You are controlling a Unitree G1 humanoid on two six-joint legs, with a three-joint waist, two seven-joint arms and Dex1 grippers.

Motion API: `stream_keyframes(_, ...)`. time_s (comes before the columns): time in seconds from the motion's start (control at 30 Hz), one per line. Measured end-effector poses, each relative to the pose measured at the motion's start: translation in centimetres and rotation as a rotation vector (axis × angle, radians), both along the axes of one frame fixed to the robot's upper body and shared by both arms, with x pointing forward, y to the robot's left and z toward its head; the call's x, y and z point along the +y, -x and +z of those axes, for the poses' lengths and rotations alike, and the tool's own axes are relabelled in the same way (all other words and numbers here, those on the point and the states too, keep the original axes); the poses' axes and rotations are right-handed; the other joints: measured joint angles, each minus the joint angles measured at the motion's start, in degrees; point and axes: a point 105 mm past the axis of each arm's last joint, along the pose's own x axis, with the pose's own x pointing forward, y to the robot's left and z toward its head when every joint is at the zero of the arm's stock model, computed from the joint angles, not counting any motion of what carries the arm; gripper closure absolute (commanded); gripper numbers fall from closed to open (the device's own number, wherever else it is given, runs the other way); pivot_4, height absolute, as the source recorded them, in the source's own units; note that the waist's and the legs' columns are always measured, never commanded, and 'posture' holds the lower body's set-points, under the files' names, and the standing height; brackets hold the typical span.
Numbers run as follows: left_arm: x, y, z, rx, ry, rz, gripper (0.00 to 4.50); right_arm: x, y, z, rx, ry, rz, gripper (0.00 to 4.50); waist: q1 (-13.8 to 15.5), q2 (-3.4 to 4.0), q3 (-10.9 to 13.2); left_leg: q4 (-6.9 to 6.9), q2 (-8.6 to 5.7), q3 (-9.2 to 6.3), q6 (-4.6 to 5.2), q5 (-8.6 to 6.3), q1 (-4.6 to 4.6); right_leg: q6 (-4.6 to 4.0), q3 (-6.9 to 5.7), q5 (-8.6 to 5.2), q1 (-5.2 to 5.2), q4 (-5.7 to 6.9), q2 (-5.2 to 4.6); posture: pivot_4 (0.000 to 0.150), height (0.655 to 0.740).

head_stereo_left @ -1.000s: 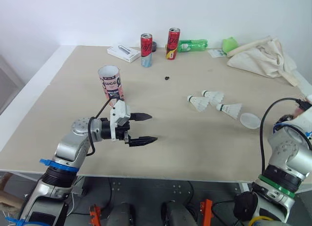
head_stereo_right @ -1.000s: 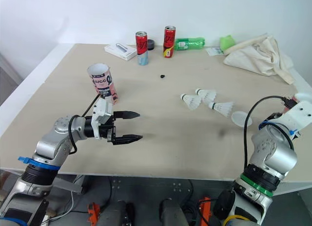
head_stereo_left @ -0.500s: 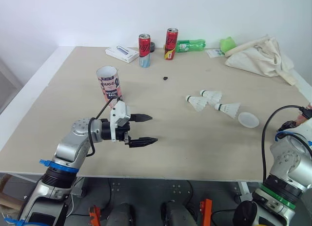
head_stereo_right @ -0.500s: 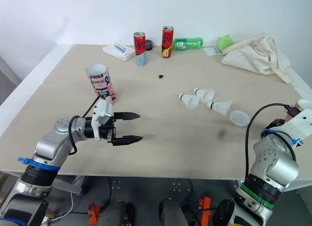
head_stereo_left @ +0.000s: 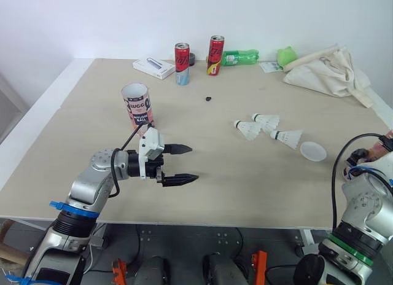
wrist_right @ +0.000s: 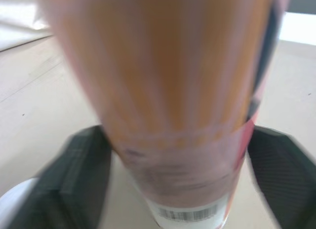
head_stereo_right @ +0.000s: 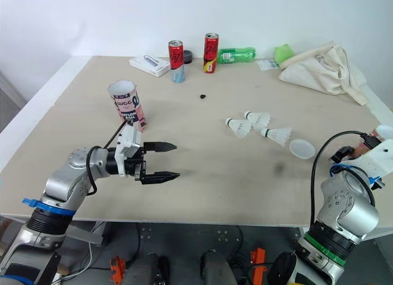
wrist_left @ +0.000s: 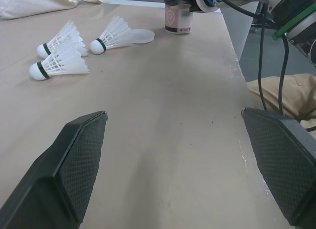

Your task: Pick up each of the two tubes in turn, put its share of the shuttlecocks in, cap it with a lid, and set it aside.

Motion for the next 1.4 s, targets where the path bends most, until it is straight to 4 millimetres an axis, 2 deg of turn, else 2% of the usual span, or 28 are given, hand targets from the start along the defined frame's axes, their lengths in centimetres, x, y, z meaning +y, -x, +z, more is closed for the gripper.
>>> stream_keyframes(0.47,0.0,-0.1,0.2,-0.005,-0.001,-0.004,0.0,0.4,-0.3,-0.1,0.002,-0.013,0.044,0.11,0.0,0.0,0.0,-0.01,0.0,-0.01,0.0,0.0,0.0,0.0,0.0,0.0,0.0,0.0,0.0,0.15,0.74)
stream_keyframes(1.07,-0.1,-0.2,0.6,0.004,0.009,-0.013,0.0,0.7,0.7,-0.6,0.046,-0.012,0.074,0.11,0.0,0.0,0.0,-0.04,0.0,-0.01,0.0,0.0,0.0,0.01,-0.01,-0.01,0.0,-0.01,0.0,0.15,0.74)
stream_keyframes(1.4,-0.1,-0.3,0.5,0.01,0.008,-0.01,0.0,2.6,1.1,-2.0,0.087,-0.058,0.135,0.11,0.0,0.0,0.0,-0.04,0.0,-0.02,0.0,0.0,0.0,0.01,-0.02,-0.01,0.0,-0.02,0.0,0.15,0.74)
